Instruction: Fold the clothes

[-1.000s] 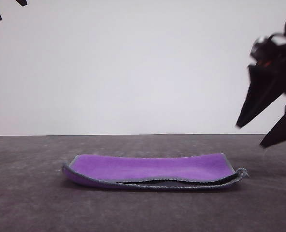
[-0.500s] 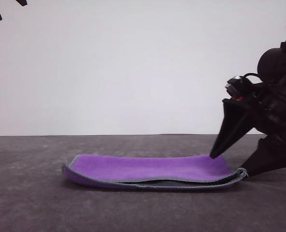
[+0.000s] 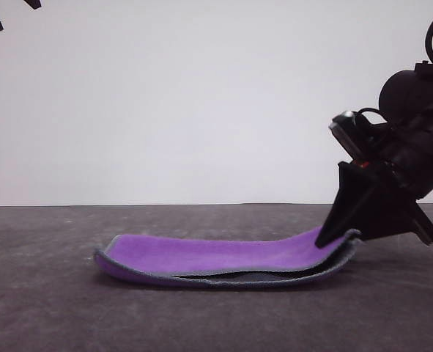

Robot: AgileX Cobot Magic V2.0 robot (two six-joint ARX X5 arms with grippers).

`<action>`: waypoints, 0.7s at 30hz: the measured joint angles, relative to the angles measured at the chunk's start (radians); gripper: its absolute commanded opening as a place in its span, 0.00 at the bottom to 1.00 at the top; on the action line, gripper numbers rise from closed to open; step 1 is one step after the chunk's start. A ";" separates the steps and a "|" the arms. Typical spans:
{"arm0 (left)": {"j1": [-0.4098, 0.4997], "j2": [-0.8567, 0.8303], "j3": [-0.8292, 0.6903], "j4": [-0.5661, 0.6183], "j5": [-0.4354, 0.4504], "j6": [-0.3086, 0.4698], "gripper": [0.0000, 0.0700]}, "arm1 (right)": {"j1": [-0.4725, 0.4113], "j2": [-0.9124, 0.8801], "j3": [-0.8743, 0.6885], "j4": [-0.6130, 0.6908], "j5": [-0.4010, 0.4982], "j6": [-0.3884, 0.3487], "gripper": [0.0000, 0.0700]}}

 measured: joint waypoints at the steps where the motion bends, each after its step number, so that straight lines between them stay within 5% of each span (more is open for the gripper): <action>1: 0.000 0.000 0.000 0.000 0.000 0.000 0.57 | 0.003 0.000 0.000 0.019 -0.021 0.005 0.00; 6: 0.000 0.000 0.000 0.000 0.000 0.000 0.57 | 0.063 0.000 0.000 0.165 -0.096 0.066 0.00; 17: 0.000 0.000 0.000 0.000 0.000 -0.006 0.57 | 0.287 0.025 0.000 0.531 -0.074 0.285 0.00; 21: 0.000 0.000 0.000 0.000 0.000 -0.007 0.57 | 0.336 0.081 0.017 0.565 -0.058 0.338 0.00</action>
